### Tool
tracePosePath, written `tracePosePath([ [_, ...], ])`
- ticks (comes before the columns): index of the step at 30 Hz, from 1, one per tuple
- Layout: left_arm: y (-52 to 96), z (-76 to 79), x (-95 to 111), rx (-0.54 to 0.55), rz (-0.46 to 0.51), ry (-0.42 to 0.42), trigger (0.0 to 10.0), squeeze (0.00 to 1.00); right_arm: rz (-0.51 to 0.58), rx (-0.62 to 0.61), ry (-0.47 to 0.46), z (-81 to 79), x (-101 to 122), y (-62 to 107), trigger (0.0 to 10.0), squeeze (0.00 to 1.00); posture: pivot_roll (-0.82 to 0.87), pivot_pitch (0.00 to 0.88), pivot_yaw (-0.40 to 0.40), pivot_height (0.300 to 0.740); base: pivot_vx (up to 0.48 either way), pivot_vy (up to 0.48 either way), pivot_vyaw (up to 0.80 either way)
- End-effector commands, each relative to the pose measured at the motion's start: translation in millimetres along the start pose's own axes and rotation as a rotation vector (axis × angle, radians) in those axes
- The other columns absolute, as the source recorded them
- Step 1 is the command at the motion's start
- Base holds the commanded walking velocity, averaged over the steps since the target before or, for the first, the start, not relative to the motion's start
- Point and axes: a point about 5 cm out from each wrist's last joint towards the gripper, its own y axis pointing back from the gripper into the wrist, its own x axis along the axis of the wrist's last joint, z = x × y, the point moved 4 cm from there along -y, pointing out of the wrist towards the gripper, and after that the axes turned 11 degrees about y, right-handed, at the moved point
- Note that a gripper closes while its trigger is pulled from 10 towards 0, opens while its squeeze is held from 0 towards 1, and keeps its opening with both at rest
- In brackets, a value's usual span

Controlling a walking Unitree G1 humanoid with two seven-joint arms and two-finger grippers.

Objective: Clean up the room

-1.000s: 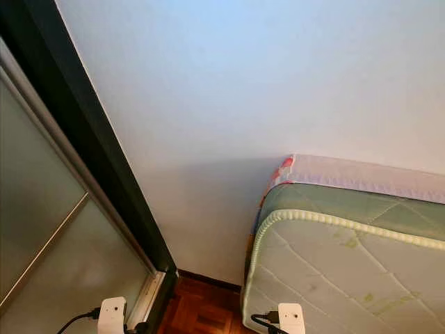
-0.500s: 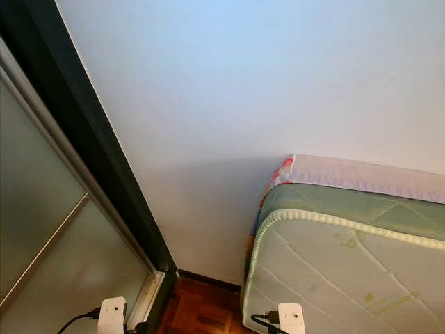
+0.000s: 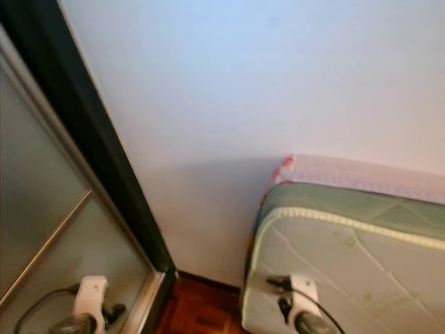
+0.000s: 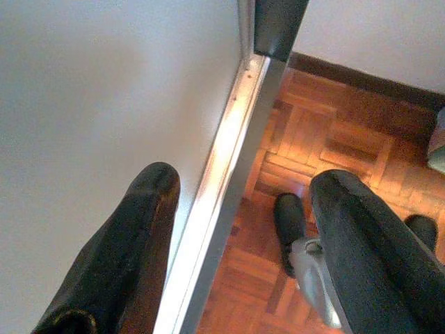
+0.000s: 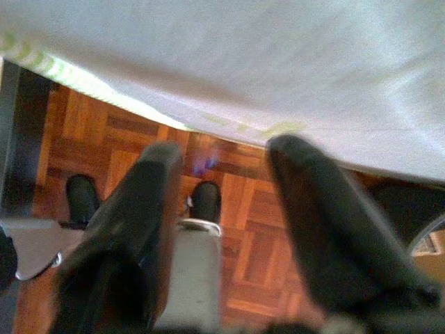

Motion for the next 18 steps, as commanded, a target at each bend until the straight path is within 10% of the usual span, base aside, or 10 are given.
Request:
tracePosePath([
  [1, 0.8, 8.9, -21.6, -0.022, -0.069, 0.006, 10.0, 0.00, 0.025, -0.011, -0.009, 4.0, 9.6, -0.5, 10.0, 0.00, 0.07, 0.000, 0.004, 0.740, 0.000, 0.000, 0.00],
  [18, 0.7, 8.0, -21.3, -0.018, -0.072, 0.017, 10.0, 0.00, 0.019, 0.001, -0.027, 4.3, 10.4, -0.5, 10.0, 0.00, 0.08, 0.000, 0.000, 0.740, 0.000, 0.000, 0.00],
])
